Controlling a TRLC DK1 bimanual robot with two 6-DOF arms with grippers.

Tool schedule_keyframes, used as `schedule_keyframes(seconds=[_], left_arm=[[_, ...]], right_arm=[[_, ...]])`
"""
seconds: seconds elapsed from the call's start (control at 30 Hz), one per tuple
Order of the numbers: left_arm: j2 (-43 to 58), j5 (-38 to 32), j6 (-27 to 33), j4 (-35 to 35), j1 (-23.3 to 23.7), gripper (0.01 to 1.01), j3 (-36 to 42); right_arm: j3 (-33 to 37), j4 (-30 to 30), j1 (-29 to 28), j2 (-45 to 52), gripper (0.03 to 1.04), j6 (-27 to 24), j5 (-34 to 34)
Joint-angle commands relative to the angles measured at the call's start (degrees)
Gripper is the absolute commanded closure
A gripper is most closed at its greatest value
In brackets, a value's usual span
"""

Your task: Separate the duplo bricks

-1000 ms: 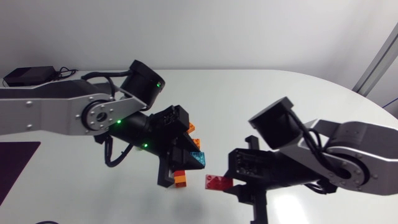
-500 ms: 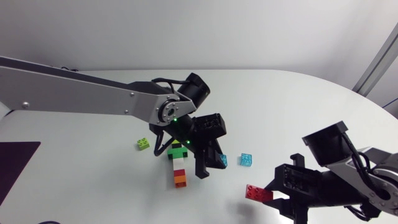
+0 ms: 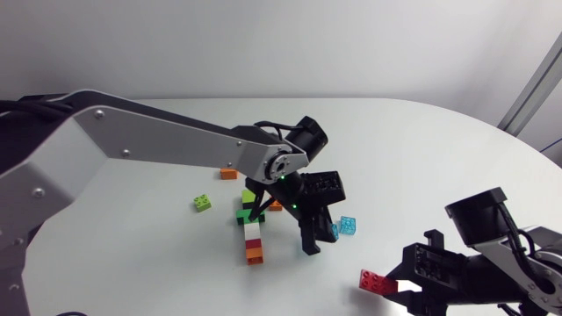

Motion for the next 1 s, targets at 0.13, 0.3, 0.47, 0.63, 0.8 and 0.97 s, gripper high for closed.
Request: schedule_keyframes(seconds=[0.13,0.3,0.47,0.63,0.8,0.97], left_arm=[[3.9,-3.4,-1.5,-0.3,-0.3,0.662,4.3],[6.0,-6.0,-2.7,-0.5,-0.8,0.6,6.4],[8.5,-8.0,-2.8,-4.1,-1.5,0.425,10.0],[9.1,-9.9,-2.4,-5.2,-2.3,0.374,10.8],[8.8,-10.0,-2.5,-6.0,-2.2,0.331,10.3],[5.7,-9.9,-2.6,-6.0,-1.0,0.331,8.4]], right_arm=[[-0.8,-1.1,-0.5,-0.5,0.91,-1.2,-0.8],[-0.6,-0.8,-0.2,-0.4,0.91,-0.4,-0.8],[-0.7,-0.4,-0.2,-0.3,0.91,0.1,-0.8],[-0.7,0.3,0.5,-0.3,0.91,1.2,-0.7],[-0.3,1.0,1.0,0.6,0.9,1.9,-0.5],[1.5,5.3,2.4,7.3,0.9,3.0,0.7]])
